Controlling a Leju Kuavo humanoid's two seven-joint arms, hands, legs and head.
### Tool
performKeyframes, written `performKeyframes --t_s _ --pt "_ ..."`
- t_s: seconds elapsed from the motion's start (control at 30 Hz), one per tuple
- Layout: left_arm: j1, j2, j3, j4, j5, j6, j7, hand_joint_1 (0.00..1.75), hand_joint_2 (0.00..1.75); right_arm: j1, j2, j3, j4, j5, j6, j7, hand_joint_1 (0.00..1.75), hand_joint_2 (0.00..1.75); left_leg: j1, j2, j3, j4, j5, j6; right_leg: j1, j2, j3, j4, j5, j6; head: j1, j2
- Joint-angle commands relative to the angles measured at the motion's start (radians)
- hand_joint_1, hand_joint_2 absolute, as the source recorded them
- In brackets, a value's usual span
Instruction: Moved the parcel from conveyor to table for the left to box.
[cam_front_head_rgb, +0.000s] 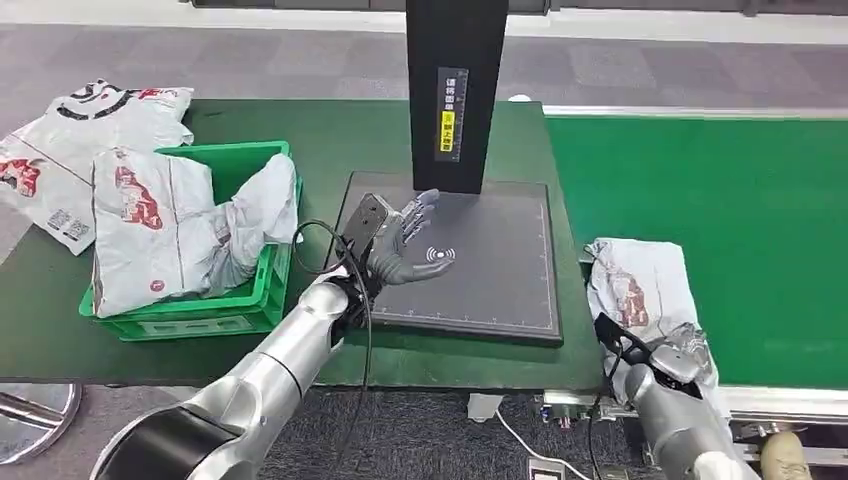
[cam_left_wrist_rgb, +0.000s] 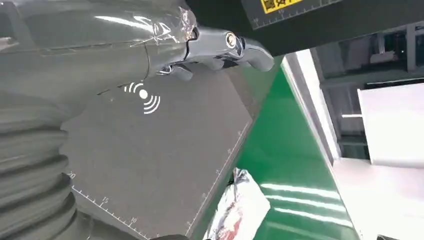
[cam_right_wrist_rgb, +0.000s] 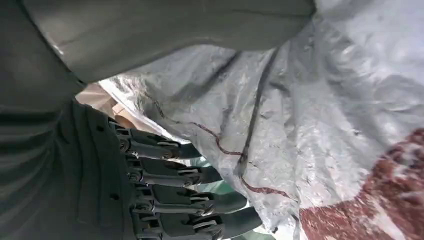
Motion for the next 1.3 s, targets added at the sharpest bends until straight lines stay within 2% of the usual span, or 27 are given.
performKeyframes --t_s 0.03,0.07,0.13,0.23,0.53,0.63,0.77,0.87,0.97,1.03,1.1,1.13,1.17,1.3 --pt "-0.042 0.03 -0.084 0.042 0.01 0.021 0.002 0.0 1.75 0.043 -0.002 -0.006 0.099 -0.016 0.103 -0.073 0.17 1.75 0.002 -0.003 0.005 -0.001 -0.002 0.0 0.001 -0.002 0.006 -0.002 -0.001 0.0 0.0 0.0" --pt "-0.038 0.035 -0.083 0.037 0.013 0.025 0.0 0.0 1.75 0.044 0.002 -0.008 0.093 -0.02 0.085 -0.075 1.75 1.75 0.001 -0.003 0.007 -0.001 -0.002 0.0 0.001 -0.001 0.008 -0.003 -0.002 0.0 0.0 0.0" --pt "-0.022 0.049 -0.084 0.021 0.019 0.034 -0.007 0.0 1.75 0.029 0.013 0.001 0.088 -0.017 0.056 -0.082 1.75 1.75 0.002 -0.004 0.011 -0.004 -0.003 0.0 0.001 -0.001 0.013 -0.006 -0.001 -0.001 0.0 0.0" --pt "0.003 0.068 -0.09 -0.004 0.02 0.043 -0.015 0.0 1.75 -0.001 0.026 -0.003 0.078 -0.023 0.008 -0.072 1.75 1.75 0.001 0.002 0.015 -0.005 -0.005 0.0 0.001 0.005 0.015 -0.007 0.0 -0.001 0.0 0.0" --pt "0.016 0.079 -0.093 -0.028 0.03 0.059 -0.012 0.0 1.75 -0.017 0.032 -0.002 0.071 -0.03 -0.02 -0.083 1.75 1.75 0.002 0.003 0.015 -0.002 -0.007 0.0 0.001 0.005 0.015 -0.004 -0.002 0.0 0.0 0.0" --pt "0.031 0.092 -0.096 -0.041 0.033 0.076 -0.008 0.0 1.75 -0.014 0.041 -0.004 0.052 -0.039 -0.094 -0.086 1.75 1.75 0.001 0.003 0.016 -0.002 -0.007 0.0 0.001 0.006 0.016 -0.004 -0.002 0.0 0.0 0.0" --pt "0.058 0.119 -0.081 -0.06 0.043 0.095 -0.003 0.0 1.75 -0.038 0.071 -0.013 -0.021 -0.051 -0.395 -0.094 1.75 1.75 0.001 0.007 0.016 -0.003 -0.008 -0.001 0.0 0.01 0.014 -0.004 -0.002 -0.001 0.0 0.0" --pt "0.061 0.123 -0.082 -0.061 0.042 0.093 -0.002 0.0 1.75 -0.048 0.075 -0.011 -0.025 -0.051 -0.387 -0.093 1.75 1.75 0.0 0.007 0.011 -0.001 -0.008 -0.001 0.0 0.009 0.009 0.0 -0.002 0.0 0.0 0.0" --pt "0.07 0.125 -0.077 -0.077 0.039 0.11 -0.001 0.0 1.75 -0.023 0.097 -0.023 -0.135 -0.115 -0.599 -0.197 1.75 1.75 0.001 0.007 0.009 -0.002 -0.008 -0.002 0.0 0.009 0.006 -0.001 -0.002 -0.001 0.0 0.0" --pt "0.073 0.127 -0.07 -0.083 0.036 0.123 -0.007 0.0 1.75 0.021 0.118 -0.011 -0.309 -0.2 -0.705 -0.289 1.75 1.75 0.0 0.005 0.008 -0.001 -0.007 -0.002 0.0 0.007 0.006 0.0 -0.003 -0.001 0.0 0.0" --pt "0.071 0.124 -0.066 -0.086 0.032 0.131 -0.011 0.0 1.75 0.088 0.116 0.028 -0.502 -0.249 -0.704 -0.296 1.75 1.75 0.0 0.005 0.009 -0.002 -0.008 -0.002 0.0 0.009 0.006 0.0 -0.003 -0.002 0.0 0.0" --pt "0.064 0.117 -0.053 -0.085 0.042 0.128 -0.013 0.0 1.75 0.154 0.111 0.058 -0.69 -0.311 -0.751 -0.329 1.75 1.75 0.0 0.003 0.006 -0.001 -0.007 -0.002 0.0 0.005 0.005 0.002 -0.004 -0.002 0.0 0.0" --pt "0.06 0.115 -0.047 -0.084 0.058 0.094 -0.027 0.0 1.75 0.187 0.107 0.073 -0.787 -0.343 -0.746 -0.347 1.75 1.75 0.0 0.002 0.006 -0.001 -0.007 -0.002 0.0 0.005 0.005 0.001 -0.004 -0.002 0.0 0.0" --pt "0.037 0.104 -0.043 -0.062 0.068 0.098 -0.027 0.0 1.75 0.249 0.12 0.101 -0.99 -0.402 -0.748 -0.397 1.75 1.75 0.0 -0.001 0.005 0.0 -0.008 -0.002 0.0 0.002 0.005 0.002 -0.006 -0.003 0.0 0.0"
